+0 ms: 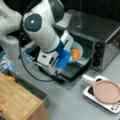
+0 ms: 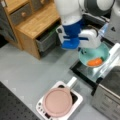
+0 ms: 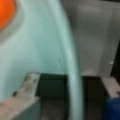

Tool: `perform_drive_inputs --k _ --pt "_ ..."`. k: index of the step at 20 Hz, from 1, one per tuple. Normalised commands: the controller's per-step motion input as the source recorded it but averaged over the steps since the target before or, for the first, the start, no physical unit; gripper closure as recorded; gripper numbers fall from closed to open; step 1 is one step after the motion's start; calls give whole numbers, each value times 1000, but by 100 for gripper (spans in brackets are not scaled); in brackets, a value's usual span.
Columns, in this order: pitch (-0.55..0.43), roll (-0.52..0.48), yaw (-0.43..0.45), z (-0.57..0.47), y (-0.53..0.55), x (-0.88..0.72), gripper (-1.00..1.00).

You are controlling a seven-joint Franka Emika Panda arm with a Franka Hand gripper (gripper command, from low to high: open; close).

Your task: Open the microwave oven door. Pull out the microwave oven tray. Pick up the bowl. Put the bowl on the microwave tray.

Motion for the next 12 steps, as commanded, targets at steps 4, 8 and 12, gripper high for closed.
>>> perform_drive_inputs --k 4,8,12 --pt "-243 22 -233 -138 369 -366 100" --pt "-267 12 -245 -141 325 -385 100" --pt "-280 24 -266 -150 317 -422 100"
